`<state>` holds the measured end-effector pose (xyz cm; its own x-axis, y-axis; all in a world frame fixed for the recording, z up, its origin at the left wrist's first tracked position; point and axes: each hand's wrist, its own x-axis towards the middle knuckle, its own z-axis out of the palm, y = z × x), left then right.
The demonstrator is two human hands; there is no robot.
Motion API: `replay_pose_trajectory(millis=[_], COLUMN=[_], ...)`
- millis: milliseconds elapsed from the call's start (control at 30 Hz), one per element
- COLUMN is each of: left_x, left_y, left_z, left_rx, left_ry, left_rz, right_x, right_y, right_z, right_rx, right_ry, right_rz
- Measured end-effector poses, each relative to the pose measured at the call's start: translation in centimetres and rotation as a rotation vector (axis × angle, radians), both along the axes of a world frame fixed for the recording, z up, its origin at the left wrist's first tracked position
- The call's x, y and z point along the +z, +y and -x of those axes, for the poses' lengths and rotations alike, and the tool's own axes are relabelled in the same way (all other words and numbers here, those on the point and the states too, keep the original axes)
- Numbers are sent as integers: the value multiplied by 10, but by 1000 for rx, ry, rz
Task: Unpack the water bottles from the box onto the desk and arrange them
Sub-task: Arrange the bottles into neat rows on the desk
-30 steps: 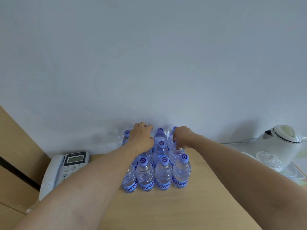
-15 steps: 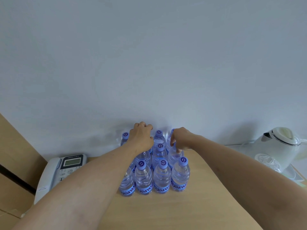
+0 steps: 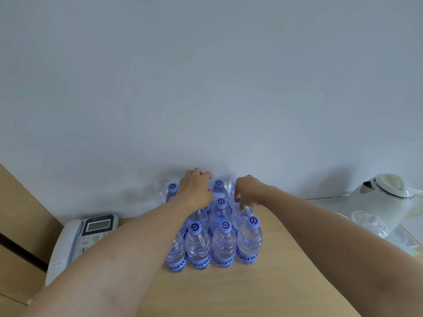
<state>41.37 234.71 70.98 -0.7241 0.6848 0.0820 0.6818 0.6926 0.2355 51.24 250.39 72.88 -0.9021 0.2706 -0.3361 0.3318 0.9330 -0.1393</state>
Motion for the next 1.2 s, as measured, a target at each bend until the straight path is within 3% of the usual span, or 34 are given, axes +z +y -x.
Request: replay_pose_trajectory(millis=[100, 300, 533, 1200], left_x=[1, 2, 2, -5], left_y=[1, -5, -4, -11], left_z=[2, 7, 9, 18], left_rx=[0, 29, 20, 43], left_ry=[5, -26, -20, 35], left_rz=[-18, -37, -134, -199], right_x=[3, 10, -6, -15], right_y=[2, 14, 14, 23], right_z=[4, 25, 38, 45], right_rx=[-50, -282, -299, -158], right_ry=[18, 345, 231, 264], right_rz=[47, -14, -23, 2])
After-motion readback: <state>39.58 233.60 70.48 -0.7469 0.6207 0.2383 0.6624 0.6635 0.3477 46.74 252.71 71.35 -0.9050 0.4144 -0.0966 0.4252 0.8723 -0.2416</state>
